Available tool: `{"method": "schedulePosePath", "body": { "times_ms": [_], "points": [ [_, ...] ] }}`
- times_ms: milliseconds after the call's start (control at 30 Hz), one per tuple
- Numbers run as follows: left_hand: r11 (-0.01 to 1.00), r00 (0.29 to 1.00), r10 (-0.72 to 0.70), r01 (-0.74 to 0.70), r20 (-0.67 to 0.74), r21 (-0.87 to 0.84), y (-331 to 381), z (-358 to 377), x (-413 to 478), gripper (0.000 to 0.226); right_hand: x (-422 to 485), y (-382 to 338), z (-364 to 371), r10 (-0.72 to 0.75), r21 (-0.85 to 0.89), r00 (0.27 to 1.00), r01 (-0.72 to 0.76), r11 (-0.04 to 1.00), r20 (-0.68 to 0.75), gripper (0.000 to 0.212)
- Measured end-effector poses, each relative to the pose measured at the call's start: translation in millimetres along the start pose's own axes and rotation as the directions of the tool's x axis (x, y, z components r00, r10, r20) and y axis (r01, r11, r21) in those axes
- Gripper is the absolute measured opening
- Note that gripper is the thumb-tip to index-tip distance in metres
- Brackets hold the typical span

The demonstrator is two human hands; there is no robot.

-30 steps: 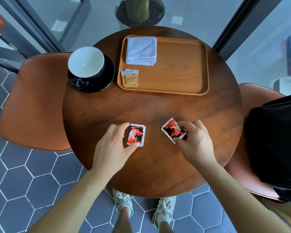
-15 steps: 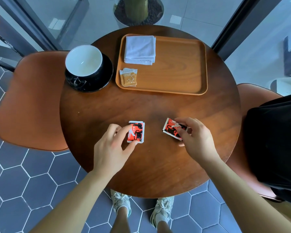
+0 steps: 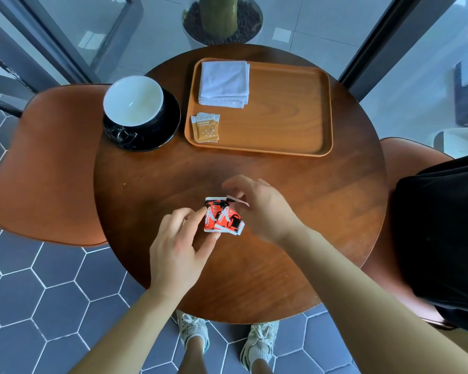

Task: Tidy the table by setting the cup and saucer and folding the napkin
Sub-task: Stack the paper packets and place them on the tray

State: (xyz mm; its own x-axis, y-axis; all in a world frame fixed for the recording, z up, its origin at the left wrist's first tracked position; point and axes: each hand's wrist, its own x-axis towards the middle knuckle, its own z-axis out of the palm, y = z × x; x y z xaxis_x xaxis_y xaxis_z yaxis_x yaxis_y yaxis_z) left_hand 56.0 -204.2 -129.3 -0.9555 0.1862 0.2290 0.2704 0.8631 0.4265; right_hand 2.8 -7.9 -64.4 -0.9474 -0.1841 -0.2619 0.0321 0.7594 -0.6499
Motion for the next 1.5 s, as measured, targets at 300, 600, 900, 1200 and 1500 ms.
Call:
{"method": "schedulePosePath", "body": {
  "times_ms": [300,600,900,1200,1500],
  "points": [
    [0.997,0.997,0.054,-0.057,0.057,0.055,-6,2,-9,0.046,-31,15,23,0.193,-0.062,0.918,-0.228,0.972,-0.346,0.032],
    [0.999,0.997,0.041,-0.043,0.064,0.032,-6,2,-10,0.043,-34,-3,47,0.17,-0.109,0.911,-0.226,0.968,-0.375,0.033],
    [0.961,0.957,-0.262,0.271,0.124,-0.06,41,-12,3,0.04,-30,-12,55,0.246,-0.038,0.914,-0.272,0.961,-0.323,0.036],
    [0.714,0.784,-0.569,0.621,0.248,-0.324,56,-19,38,0.019,-27,-6,49,0.319,0.071,0.907,-0.312,0.948,-0.275,0.033],
    [0.688,0.783,-0.579,0.618,0.227,-0.381,50,-15,43,0.014,-31,2,43,0.299,0.19,0.909,-0.252,0.949,-0.29,0.035]
  ]
}}
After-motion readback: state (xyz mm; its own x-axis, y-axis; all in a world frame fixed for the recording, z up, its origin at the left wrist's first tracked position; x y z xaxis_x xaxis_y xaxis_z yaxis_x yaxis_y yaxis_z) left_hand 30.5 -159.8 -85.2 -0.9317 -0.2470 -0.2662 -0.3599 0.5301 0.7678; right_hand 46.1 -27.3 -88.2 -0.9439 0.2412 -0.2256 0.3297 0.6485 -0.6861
